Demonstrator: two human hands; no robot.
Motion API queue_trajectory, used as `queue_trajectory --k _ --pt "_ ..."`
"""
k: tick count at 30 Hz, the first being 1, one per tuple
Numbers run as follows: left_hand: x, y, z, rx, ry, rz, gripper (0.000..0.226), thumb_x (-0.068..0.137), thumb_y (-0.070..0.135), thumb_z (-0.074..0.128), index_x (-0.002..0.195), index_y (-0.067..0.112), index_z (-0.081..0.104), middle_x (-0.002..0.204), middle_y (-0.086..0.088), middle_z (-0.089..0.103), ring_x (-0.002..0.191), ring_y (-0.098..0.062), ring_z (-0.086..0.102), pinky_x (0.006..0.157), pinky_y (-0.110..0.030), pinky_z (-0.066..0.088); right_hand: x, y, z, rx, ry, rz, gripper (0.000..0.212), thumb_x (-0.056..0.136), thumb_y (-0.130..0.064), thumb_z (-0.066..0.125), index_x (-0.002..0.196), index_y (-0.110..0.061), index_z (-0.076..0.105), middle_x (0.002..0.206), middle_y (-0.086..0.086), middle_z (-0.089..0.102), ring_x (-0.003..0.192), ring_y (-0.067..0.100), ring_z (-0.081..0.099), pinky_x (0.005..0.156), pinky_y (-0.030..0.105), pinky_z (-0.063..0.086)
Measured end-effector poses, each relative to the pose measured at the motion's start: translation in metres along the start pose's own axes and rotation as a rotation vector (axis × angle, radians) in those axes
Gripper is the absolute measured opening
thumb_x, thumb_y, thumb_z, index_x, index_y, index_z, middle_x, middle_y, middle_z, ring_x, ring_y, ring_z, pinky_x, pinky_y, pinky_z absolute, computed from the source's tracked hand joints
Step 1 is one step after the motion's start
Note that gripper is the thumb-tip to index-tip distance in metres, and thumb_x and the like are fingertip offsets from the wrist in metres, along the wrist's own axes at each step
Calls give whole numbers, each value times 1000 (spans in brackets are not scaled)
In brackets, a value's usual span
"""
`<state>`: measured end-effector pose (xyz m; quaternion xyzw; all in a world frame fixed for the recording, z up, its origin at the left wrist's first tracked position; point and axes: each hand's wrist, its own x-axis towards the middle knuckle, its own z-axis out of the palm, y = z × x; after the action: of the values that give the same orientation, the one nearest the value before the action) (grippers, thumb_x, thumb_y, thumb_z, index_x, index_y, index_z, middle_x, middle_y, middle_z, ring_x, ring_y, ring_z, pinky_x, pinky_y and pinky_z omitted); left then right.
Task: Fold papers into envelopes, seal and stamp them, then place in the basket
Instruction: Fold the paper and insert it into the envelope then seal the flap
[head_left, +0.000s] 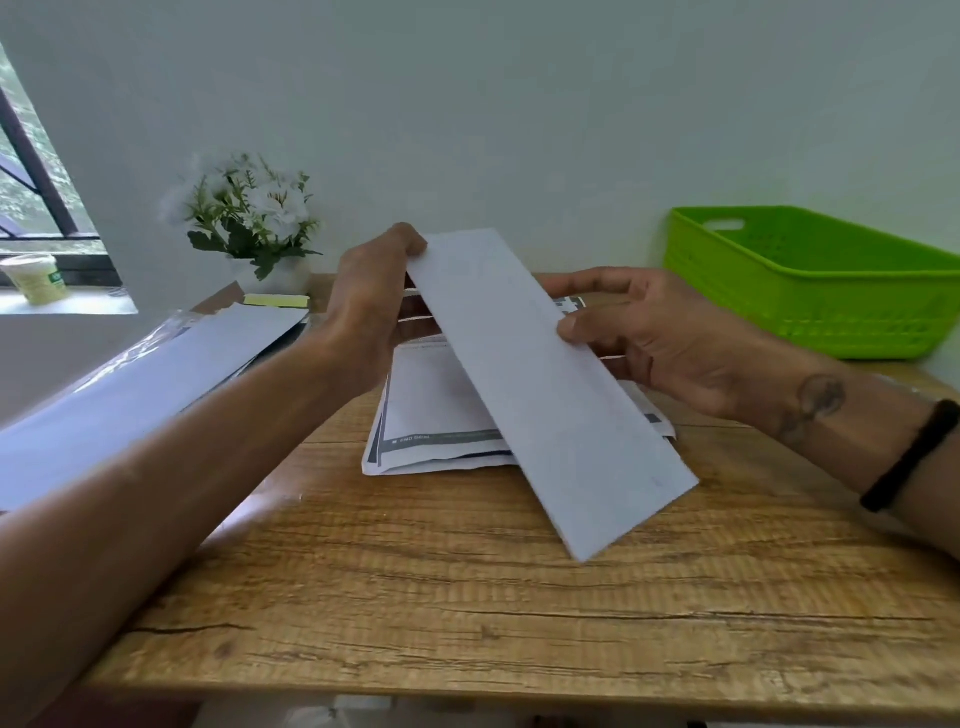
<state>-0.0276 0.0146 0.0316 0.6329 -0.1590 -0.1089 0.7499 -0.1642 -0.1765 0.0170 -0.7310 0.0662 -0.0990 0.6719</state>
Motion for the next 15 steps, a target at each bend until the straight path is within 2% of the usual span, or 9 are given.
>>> queue_trajectory --k 3,6,8,11,13,15 --pt "7 2 -7 75 -15 -30 19 98 33 64 95 15 69 86 -3 70 70 -15 72 63 -28 60 1 -5 -6 -109 23 39 34 92 2 66 117 -18 77 90 0 78 70 9 71 61 24 60" --pt "12 3 -14 244 -80 -55 31 94 45 72 101 14 72 95 -6 75 83 -18 73 66 -29 61 2 -6 -11 -376 67 -16 35 94 -1 62 108 -27 80 85 4 75 74 14 67 66 26 53" --pt "13 3 -15 345 -128 -63 36 92 48 75 102 13 72 92 -5 77 81 -18 73 62 -28 56 3 -4 -11 -542 90 -101 40 94 -3 57 105 -33 81 83 10 69 74 21 59 70 33 46" --pt "10 0 -13 497 -162 -34 37 93 51 72 99 15 77 79 0 79 69 -14 74 59 -25 53 4 1 -11 -819 121 -216 44 96 -8 49 106 -38 79 65 2 59 57 17 46 58 36 38" --pt "7 -5 -9 577 -189 11 37 96 52 68 98 17 80 81 0 80 62 -8 74 52 -19 53 2 4 -8 -935 120 -278 42 97 -11 48 110 -38 77 63 -1 60 52 15 45 54 39 41" --pt "5 -10 -6 756 -156 119 40 97 57 65 95 20 81 81 1 78 60 -8 72 45 -15 48 0 5 -5 -981 123 -328 41 97 -11 49 112 -37 77 71 0 66 51 11 47 56 34 43"
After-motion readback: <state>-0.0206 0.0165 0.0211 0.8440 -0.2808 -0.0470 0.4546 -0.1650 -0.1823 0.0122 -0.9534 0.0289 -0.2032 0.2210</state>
